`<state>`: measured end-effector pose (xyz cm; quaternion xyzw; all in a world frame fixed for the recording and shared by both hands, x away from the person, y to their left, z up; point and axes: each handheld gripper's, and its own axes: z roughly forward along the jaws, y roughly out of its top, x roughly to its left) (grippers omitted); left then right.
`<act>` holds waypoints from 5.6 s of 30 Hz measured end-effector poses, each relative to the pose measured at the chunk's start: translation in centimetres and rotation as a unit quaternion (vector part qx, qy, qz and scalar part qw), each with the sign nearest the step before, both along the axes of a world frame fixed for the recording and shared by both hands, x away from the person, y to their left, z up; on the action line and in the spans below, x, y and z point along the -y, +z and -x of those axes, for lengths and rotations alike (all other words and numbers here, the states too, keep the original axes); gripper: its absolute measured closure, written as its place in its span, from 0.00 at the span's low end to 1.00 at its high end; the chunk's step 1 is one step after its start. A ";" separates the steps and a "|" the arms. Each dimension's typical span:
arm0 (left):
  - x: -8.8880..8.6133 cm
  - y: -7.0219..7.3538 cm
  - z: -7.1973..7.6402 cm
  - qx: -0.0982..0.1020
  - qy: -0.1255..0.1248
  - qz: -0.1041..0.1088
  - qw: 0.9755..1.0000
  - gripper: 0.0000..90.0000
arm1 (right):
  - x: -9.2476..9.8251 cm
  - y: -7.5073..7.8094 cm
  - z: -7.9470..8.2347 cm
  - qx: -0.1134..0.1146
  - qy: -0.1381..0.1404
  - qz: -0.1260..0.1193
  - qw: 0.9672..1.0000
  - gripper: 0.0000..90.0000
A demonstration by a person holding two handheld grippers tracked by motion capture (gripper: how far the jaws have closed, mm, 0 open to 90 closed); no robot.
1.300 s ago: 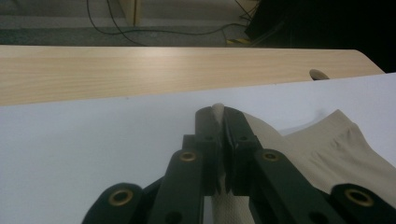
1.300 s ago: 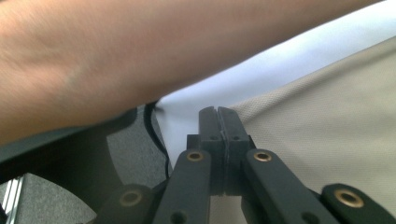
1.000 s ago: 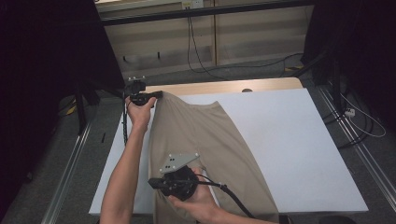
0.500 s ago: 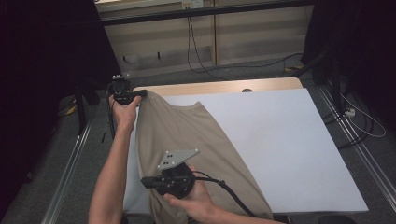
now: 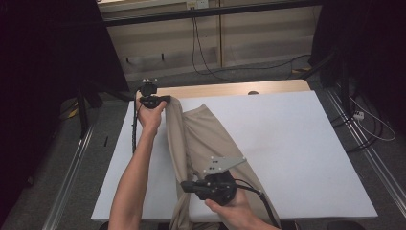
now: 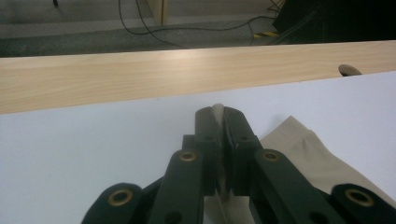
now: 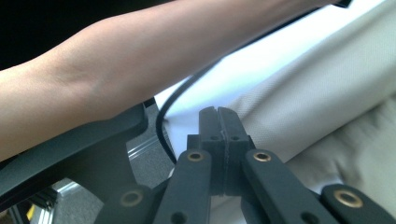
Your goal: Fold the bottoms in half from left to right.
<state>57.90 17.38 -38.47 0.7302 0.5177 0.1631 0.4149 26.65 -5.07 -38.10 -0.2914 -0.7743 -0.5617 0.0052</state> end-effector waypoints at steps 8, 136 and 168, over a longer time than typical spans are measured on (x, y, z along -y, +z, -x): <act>3.4 -1.0 -0.6 -0.014 -0.018 -0.011 1.000 0.95 | 4.4 -1.4 0.6 -0.015 -0.043 0.008 0.999 1.00; 7.0 -5.6 30.7 -0.048 -0.402 -0.071 0.912 0.98 | 14.2 -6.6 5.5 -0.076 -0.127 0.215 0.965 0.99; 1.4 -4.7 27.8 -0.003 -0.259 -0.020 0.966 0.22 | 12.5 -6.0 -0.5 -0.042 -0.128 0.178 0.975 0.32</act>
